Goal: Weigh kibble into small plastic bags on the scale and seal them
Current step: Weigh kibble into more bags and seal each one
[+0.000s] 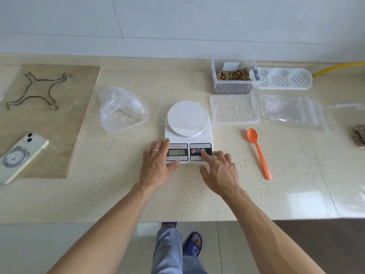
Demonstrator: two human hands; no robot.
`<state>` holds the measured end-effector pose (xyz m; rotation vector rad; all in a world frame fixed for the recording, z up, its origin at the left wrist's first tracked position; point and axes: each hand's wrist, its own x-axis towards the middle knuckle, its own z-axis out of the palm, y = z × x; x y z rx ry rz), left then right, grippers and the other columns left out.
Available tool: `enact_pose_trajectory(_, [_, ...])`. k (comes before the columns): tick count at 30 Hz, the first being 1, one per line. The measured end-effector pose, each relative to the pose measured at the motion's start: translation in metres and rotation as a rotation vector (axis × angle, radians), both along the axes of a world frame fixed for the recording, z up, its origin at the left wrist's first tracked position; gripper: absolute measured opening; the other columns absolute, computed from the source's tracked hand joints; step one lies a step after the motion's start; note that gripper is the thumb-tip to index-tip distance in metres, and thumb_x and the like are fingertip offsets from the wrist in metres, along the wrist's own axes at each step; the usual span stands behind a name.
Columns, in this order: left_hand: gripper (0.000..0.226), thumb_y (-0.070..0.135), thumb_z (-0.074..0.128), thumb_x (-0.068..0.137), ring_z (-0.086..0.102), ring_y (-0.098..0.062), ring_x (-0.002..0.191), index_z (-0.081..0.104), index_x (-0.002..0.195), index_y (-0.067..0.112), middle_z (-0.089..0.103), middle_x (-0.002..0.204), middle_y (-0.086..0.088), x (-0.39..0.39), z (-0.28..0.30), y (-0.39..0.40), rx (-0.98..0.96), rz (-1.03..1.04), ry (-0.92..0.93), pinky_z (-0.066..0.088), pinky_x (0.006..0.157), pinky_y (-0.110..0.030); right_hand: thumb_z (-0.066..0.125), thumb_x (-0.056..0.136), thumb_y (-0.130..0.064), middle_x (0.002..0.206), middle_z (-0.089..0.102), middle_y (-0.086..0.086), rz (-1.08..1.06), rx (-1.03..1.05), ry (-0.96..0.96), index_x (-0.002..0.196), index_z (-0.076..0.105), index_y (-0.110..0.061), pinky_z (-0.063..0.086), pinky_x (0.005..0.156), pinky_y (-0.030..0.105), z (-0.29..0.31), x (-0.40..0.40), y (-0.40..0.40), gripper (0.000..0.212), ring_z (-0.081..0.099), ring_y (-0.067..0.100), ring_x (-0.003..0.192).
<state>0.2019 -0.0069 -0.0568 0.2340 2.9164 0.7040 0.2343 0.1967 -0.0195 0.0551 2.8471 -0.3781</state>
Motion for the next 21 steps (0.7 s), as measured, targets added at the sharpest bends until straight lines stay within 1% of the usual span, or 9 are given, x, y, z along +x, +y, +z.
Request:
enact_pose_trajectory(1, [0.083, 0.054, 0.056, 0.088, 0.023, -0.032, 0.143, 0.022, 0.151, 0.012, 0.032, 0.152, -0.013, 0.001, 0.003, 0.001, -0.002, -0.002, 0.004, 0.025, 0.114, -0.053, 0.045, 0.100, -0.042, 0.148, 0.040, 0.009, 0.003, -0.007, -0.004, 0.151, 0.030, -0.036, 0.041, 0.101, 0.042, 0.001, 0.000, 0.001, 0.054, 0.038, 0.029, 0.131])
enact_pose_trajectory(4, [0.082, 0.055, 0.053, 0.091, 0.007, -0.033, 0.148, 0.020, 0.153, 0.013, 0.015, 0.159, -0.019, 0.004, 0.013, 0.003, -0.026, -0.011, 0.014, 0.013, 0.120, -0.049, 0.046, 0.100, -0.041, 0.147, 0.042, 0.008, 0.004, -0.060, -0.014, 0.152, 0.029, -0.033, 0.044, 0.101, 0.043, 0.004, -0.001, 0.005, 0.055, 0.039, 0.029, 0.131])
enact_pose_trajectory(7, [0.080, 0.056, 0.051, 0.091, 0.010, -0.034, 0.148, 0.024, 0.152, 0.010, 0.018, 0.158, -0.018, -0.004, 0.026, 0.015, -0.056, -0.089, 0.108, 0.018, 0.118, -0.053, 0.048, 0.099, -0.037, 0.131, 0.058, 0.009, -0.056, -0.165, 0.030, 0.149, 0.037, -0.023, 0.047, 0.095, 0.044, 0.005, -0.002, 0.012, 0.053, 0.051, 0.029, 0.120])
enact_pose_trajectory(10, [0.075, 0.051, 0.050, 0.094, 0.008, -0.030, 0.149, 0.025, 0.152, 0.011, 0.017, 0.160, -0.015, -0.020, 0.040, 0.040, -0.048, -0.173, 0.148, 0.017, 0.119, -0.049, 0.057, 0.096, -0.031, 0.115, 0.068, 0.012, -0.262, -0.256, 0.176, 0.137, 0.053, -0.011, 0.051, 0.086, 0.043, 0.008, -0.001, 0.031, 0.046, 0.059, 0.031, 0.109])
enact_pose_trajectory(12, [0.072, 0.048, 0.052, 0.094, 0.008, -0.030, 0.149, 0.027, 0.151, 0.011, 0.018, 0.159, -0.014, -0.030, 0.046, 0.060, -0.043, -0.245, 0.179, 0.015, 0.119, -0.048, 0.066, 0.092, -0.030, 0.109, 0.070, 0.010, -0.422, -0.277, 0.263, 0.126, 0.061, -0.008, 0.049, 0.085, 0.041, 0.010, 0.002, 0.052, 0.041, 0.059, 0.029, 0.106])
enact_pose_trajectory(15, [0.069, 0.047, 0.052, 0.094, 0.016, -0.032, 0.147, 0.034, 0.148, 0.009, 0.026, 0.157, -0.015, -0.043, 0.048, 0.089, -0.034, -0.345, 0.202, 0.021, 0.117, -0.052, 0.073, 0.085, -0.037, 0.102, 0.065, 0.004, -0.730, -0.310, 0.278, 0.107, 0.065, -0.012, 0.045, 0.084, 0.038, 0.012, 0.008, 0.090, 0.034, 0.055, 0.025, 0.100])
enact_pose_trajectory(17, [0.070, 0.053, 0.040, 0.092, 0.021, -0.032, 0.146, 0.037, 0.146, 0.009, 0.031, 0.154, -0.015, -0.049, 0.046, 0.105, -0.017, -0.387, 0.208, 0.023, 0.115, -0.052, 0.074, 0.081, -0.041, 0.102, 0.063, 0.001, -0.947, -0.359, 0.227, 0.096, 0.061, -0.018, 0.048, 0.082, 0.039, 0.015, 0.013, 0.112, 0.031, 0.056, 0.023, 0.098])
enact_pose_trajectory(19, [0.072, 0.056, 0.032, 0.092, 0.021, -0.031, 0.145, 0.038, 0.146, 0.009, 0.032, 0.154, -0.015, -0.054, 0.045, 0.117, -0.004, -0.429, 0.203, 0.023, 0.116, -0.051, 0.074, 0.080, -0.042, 0.105, 0.062, 0.002, -1.043, -0.400, 0.160, 0.100, 0.061, -0.018, 0.051, 0.076, 0.037, 0.013, 0.019, 0.128, 0.034, 0.058, 0.020, 0.091])
enact_pose_trajectory(21, [0.072, 0.056, 0.030, 0.092, 0.022, -0.031, 0.145, 0.038, 0.146, 0.009, 0.033, 0.153, -0.015, -0.059, 0.043, 0.128, 0.006, -0.474, 0.202, 0.022, 0.116, -0.050, 0.071, 0.081, -0.043, 0.107, 0.059, 0.001, -1.049, -0.442, 0.093, 0.113, 0.063, -0.017, 0.055, 0.075, 0.038, 0.010, 0.022, 0.136, 0.042, 0.060, 0.017, 0.088])
